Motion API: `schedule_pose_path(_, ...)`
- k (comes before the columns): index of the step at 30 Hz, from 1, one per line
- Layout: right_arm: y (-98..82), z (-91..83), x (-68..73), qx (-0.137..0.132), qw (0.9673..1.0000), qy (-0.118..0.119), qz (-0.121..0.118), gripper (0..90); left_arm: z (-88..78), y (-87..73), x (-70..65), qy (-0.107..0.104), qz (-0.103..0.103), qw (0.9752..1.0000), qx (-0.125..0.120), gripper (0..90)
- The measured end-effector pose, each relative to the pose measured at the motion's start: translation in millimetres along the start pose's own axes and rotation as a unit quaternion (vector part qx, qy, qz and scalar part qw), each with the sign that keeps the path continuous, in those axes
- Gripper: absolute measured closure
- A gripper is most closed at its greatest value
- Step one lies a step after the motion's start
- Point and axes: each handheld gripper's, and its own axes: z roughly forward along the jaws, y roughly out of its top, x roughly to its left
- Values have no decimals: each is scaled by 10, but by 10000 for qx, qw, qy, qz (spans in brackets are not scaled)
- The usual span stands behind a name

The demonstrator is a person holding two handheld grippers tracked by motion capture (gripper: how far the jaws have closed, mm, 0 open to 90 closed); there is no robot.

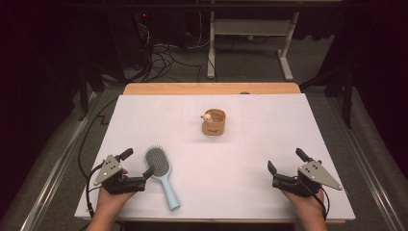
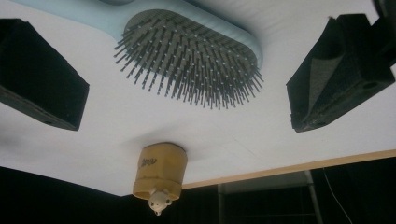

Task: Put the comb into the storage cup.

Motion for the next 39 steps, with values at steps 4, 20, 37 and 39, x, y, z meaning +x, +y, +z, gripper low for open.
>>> schedule_pose_path(4, -3, 1, -16, 4, 10000, -13, 18, 3, 0, 3, -5, 25, -70, 10000, -45, 0)
schedule_pose_path(20, 8, -4, -2, 3, 10000, 17, 3, 3, -46, 12, 20, 213, -47, 9993, -314, 1)
schedule_pose_path(37, 15, -4, 6, 23, 10000, 34, -45, 3, -50, 21, 12, 124, 22, 9994, -314, 30)
schedule_pose_path(39, 16, -4, 5, 14, 10000, 40, -45, 4, -48, 24, 12, 89, 0, 9996, -259, 58)
